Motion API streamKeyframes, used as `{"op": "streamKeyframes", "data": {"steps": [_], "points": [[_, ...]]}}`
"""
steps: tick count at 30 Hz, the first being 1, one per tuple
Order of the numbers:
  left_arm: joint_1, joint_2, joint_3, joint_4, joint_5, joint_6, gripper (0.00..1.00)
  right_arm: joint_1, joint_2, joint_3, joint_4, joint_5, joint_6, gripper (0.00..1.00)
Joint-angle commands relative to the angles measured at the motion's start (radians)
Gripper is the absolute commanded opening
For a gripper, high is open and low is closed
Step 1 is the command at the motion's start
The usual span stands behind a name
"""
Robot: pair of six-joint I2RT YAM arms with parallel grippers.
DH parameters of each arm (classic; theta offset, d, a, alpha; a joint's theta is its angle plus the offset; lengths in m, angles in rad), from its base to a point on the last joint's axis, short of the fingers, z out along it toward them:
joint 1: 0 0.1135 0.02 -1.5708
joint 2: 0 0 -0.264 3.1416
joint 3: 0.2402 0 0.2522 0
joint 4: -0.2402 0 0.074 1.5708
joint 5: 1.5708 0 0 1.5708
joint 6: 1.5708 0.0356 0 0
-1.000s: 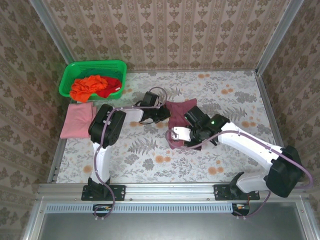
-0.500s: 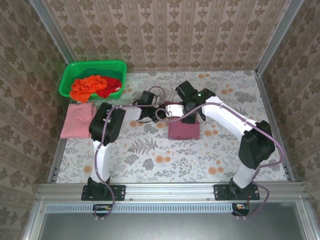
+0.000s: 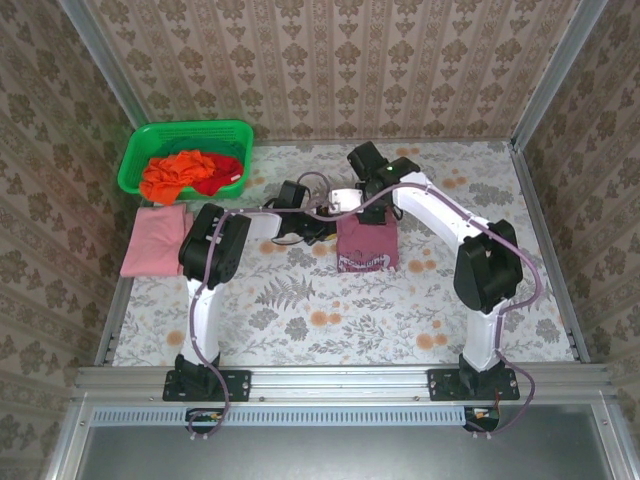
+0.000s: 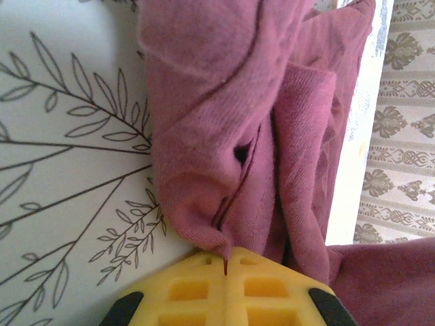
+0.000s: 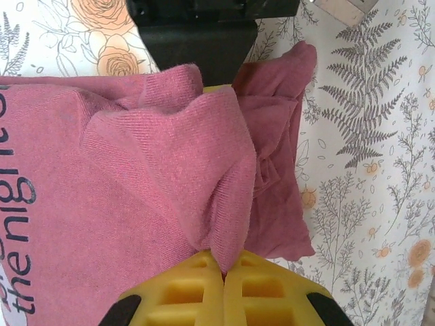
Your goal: Fold and stack the t-shirts
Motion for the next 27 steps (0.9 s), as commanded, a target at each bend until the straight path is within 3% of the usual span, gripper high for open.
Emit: {"op": "streamKeyframes", "data": {"steps": [1, 21, 24, 26, 27], "points": [[-0.008, 0.131, -0.048, -0.110, -0.136, 0.060, 0.00, -0.013, 0.037, 0.038, 0.000, 0.006, -0.028, 0.00], [-0.005, 0.147, -0.041, -0.115, -0.103, 0.064, 0.00, -0.032, 0.161, 0.055, 0.206, 0.074, 0.003, 0.01], [-0.003, 0.143, -0.046, -0.111, -0.105, 0.061, 0.00, -0.034, 0.173, 0.032, 0.271, 0.087, 0.007, 0.08], [-0.001, 0.136, -0.050, -0.110, -0.110, 0.060, 0.00, -0.035, 0.168, 0.011, 0.325, 0.100, 0.017, 0.26], [-0.002, 0.133, -0.052, -0.110, -0.111, 0.057, 0.00, -0.035, 0.161, -0.002, 0.359, 0.108, 0.025, 0.41]]}}
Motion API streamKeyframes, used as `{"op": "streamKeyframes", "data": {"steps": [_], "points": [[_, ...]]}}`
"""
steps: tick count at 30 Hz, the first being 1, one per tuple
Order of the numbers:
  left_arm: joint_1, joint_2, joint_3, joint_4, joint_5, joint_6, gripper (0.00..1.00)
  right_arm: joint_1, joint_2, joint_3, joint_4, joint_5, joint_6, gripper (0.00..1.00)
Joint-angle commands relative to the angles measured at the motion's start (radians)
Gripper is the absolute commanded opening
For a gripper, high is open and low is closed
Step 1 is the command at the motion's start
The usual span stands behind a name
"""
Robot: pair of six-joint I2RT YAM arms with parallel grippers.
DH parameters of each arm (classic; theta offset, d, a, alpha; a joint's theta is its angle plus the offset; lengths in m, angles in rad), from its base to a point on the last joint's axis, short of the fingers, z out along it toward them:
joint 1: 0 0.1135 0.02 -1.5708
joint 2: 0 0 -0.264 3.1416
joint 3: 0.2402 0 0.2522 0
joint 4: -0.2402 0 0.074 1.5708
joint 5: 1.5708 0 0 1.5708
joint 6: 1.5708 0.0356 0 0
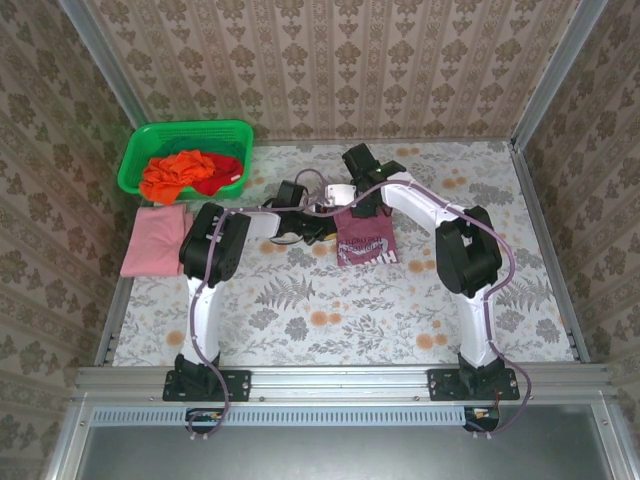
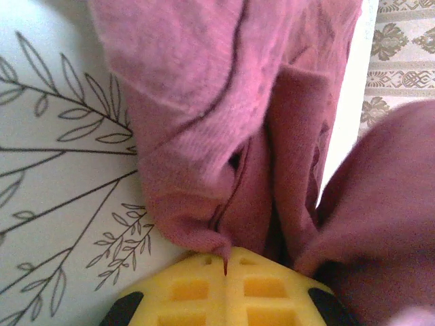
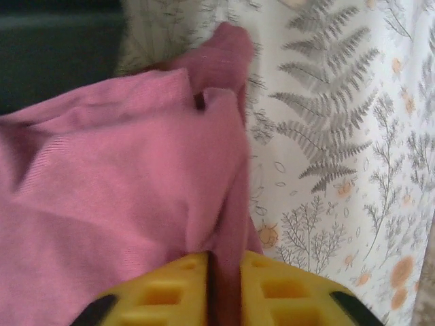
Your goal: Fold and stack the t-shirts
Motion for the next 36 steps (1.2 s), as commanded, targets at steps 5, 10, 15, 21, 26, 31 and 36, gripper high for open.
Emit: {"op": "streamKeyframes", "data": {"steps": [5, 10, 15, 21, 26, 31, 36], "points": [[-0.013, 0.102, -0.062, -0.119, -0.171, 0.044, 0.00, -0.017, -0.106, -0.141, 0.315, 0.050, 0.093, 0.87], [-0.010, 0.078, -0.077, -0.103, -0.179, 0.032, 0.00, -0.041, -0.264, -0.339, 0.554, 0.057, 0.292, 0.94], [-0.010, -0.005, -0.100, -0.091, -0.222, 0.037, 0.17, -0.086, -0.425, -0.543, 0.687, 0.004, 0.644, 1.00], [-0.008, -0.156, -0.122, -0.165, -0.300, 0.082, 0.46, -0.159, -0.543, -0.671, 0.668, -0.105, 1.092, 1.00], [-0.007, -0.289, -0.190, -0.203, -0.397, 0.088, 0.55, -0.233, -0.551, -0.726, 0.666, -0.215, 1.308, 1.00], [-0.031, -0.428, -0.258, -0.179, -0.573, 0.057, 0.63, -0.262, -0.455, -0.672, 0.559, -0.286, 1.410, 0.89], [-0.101, -0.392, -0.136, -0.233, -0.567, 0.075, 0.80, -0.271, -0.330, -0.590, 0.474, -0.352, 1.457, 0.78]]}}
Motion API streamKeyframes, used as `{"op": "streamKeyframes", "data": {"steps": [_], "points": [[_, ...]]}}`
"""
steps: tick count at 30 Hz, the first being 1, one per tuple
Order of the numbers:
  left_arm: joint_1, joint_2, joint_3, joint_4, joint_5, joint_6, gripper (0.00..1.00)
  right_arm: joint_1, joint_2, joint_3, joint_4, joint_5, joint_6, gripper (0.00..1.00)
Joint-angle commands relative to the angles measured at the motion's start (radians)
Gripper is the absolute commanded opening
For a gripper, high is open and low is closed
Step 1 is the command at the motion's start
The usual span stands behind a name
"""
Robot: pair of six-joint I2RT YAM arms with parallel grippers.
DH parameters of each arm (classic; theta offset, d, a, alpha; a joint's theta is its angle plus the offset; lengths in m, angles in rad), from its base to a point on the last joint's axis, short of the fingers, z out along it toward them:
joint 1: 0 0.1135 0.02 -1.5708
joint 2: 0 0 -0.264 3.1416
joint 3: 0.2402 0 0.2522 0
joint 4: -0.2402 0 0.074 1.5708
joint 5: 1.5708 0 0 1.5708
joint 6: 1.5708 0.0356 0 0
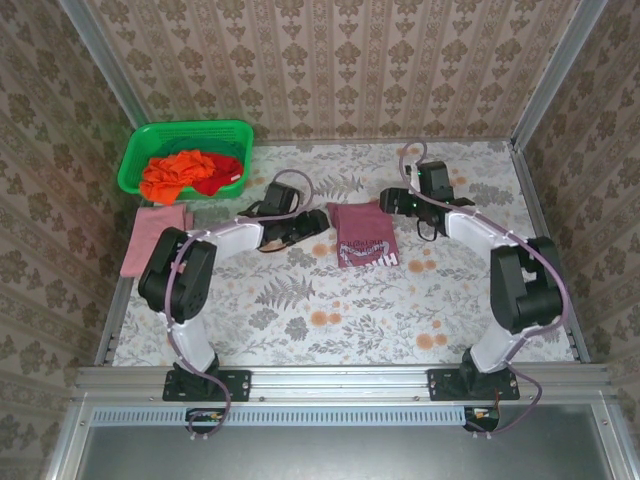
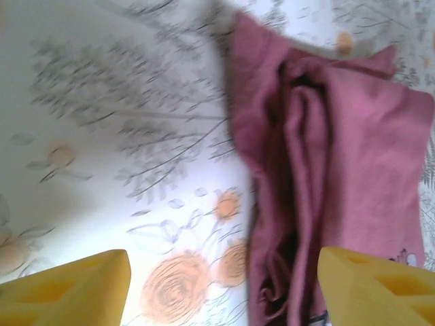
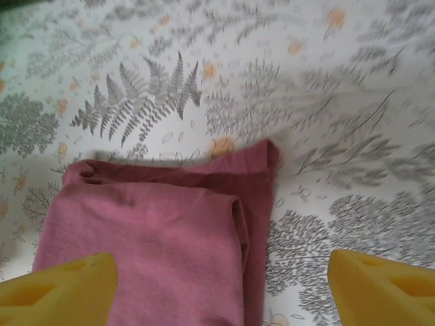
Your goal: Fold and stack the t-shirts
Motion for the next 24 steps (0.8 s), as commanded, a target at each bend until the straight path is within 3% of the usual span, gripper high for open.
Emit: {"op": "streamKeyframes", "data": {"steps": [1, 3, 6, 15, 17, 21, 22, 24], "points": [[-0.053, 0.031, 0.093, -0.047, -0.045, 0.021, 0.82, -0.003, 0.070, 0.050, -0.070, -0.089, 0.087, 0.74], [-0.070, 0.080, 0.150, -0.064, -0.040, 0.022, 0.81, -0.008, 0.102, 0.064, -0.062, -0.097, 0.099, 0.66], [-0.069, 0.169, 0.222, -0.079, -0.043, 0.012, 0.51, -0.013, 0.153, 0.094, -0.060, -0.099, 0.103, 0.56], [-0.038, 0.298, 0.340, -0.134, -0.025, 0.043, 0.01, -0.025, 0.244, 0.140, -0.057, -0.123, 0.105, 0.46], [-0.030, 0.298, 0.336, -0.145, -0.030, 0.052, 0.00, -0.025, 0.252, 0.143, -0.054, -0.132, 0.111, 0.35], [-0.012, 0.287, 0.315, -0.147, -0.015, 0.065, 0.00, -0.025, 0.260, 0.142, -0.046, -0.153, 0.114, 0.33], [-0.010, 0.285, 0.317, -0.150, -0.005, 0.070, 0.04, -0.025, 0.261, 0.141, -0.046, -0.156, 0.113, 0.35], [-0.015, 0.268, 0.327, -0.159, 0.005, 0.099, 0.27, -0.025, 0.257, 0.136, -0.038, -0.163, 0.115, 0.41]]}}
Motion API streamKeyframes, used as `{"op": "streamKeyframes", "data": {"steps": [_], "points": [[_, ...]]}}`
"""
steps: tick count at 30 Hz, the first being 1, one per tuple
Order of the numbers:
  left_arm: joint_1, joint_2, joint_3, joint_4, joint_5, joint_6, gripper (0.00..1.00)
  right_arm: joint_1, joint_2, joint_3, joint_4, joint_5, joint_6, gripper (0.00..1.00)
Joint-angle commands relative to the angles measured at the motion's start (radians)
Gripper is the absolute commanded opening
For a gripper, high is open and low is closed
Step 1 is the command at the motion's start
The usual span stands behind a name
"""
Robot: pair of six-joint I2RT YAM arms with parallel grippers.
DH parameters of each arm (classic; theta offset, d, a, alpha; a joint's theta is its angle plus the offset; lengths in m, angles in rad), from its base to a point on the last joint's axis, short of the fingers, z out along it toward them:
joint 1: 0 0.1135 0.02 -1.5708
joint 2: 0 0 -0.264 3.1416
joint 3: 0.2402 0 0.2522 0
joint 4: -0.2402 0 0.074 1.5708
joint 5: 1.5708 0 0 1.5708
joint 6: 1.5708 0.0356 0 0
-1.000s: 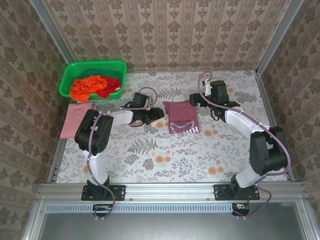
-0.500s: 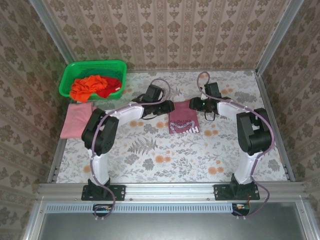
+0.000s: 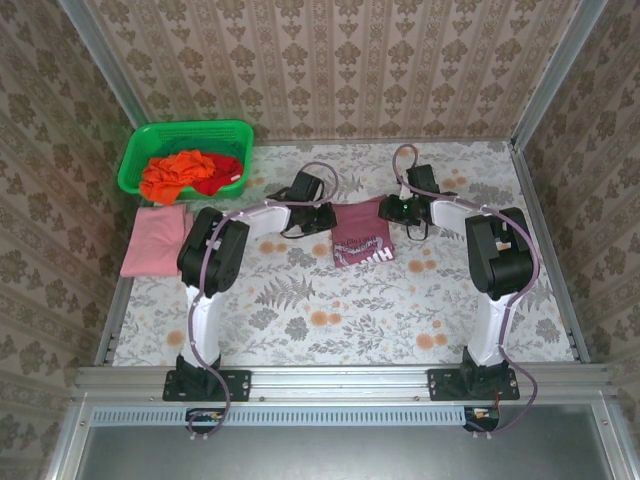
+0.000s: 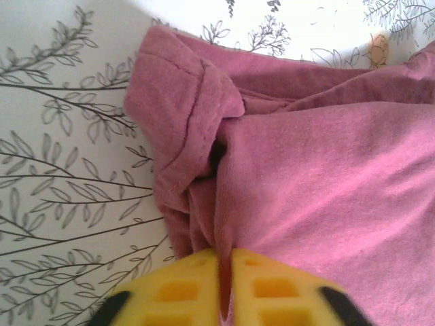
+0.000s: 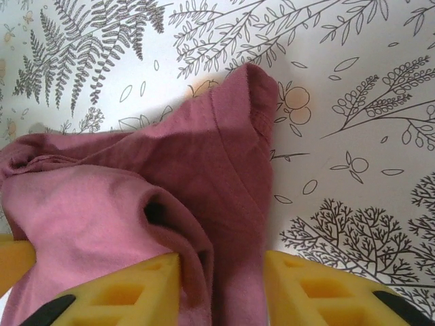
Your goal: Fold and stack the t-shirts
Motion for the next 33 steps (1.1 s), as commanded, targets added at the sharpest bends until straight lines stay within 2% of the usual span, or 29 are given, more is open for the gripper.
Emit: {"op": "streamKeyframes", "data": {"steps": [1, 3, 5, 9, 11, 22, 26, 29, 33], "points": [[0.006, -0.044, 0.021, -0.056, 0.009, 0.063, 0.33, -0.005, 0.010, 0.016, 0.005, -0.037, 0.017, 0.43], [0.003, -0.076, 0.025, -0.062, -0.003, 0.089, 0.44, -0.006, 0.002, 0.007, 0.014, -0.040, 0.018, 0.47], [0.006, -0.096, 0.028, -0.067, -0.011, 0.105, 0.51, -0.005, -0.005, 0.000, 0.026, -0.041, 0.018, 0.51], [0.019, -0.086, 0.056, -0.093, -0.039, 0.149, 0.60, -0.005, 0.010, 0.005, 0.036, -0.053, 0.023, 0.62], [0.027, -0.063, 0.081, -0.093, -0.020, 0.167, 0.65, -0.006, 0.019, 0.005, 0.044, -0.065, 0.034, 0.64], [0.022, 0.117, 0.266, -0.180, 0.052, 0.216, 0.70, -0.007, 0.036, -0.003, 0.064, -0.064, 0.051, 0.66], [0.008, 0.157, 0.301, -0.188, 0.091, 0.197, 0.67, -0.006, 0.040, -0.007, 0.071, -0.077, 0.059, 0.66], [0.003, 0.167, 0.304, -0.175, 0.128, 0.175, 0.58, -0.005, 0.039, -0.022, 0.088, -0.101, 0.076, 0.66], [0.003, 0.158, 0.273, -0.113, 0.207, 0.124, 0.24, -0.003, -0.003, -0.100, 0.141, -0.144, 0.124, 0.66]]}}
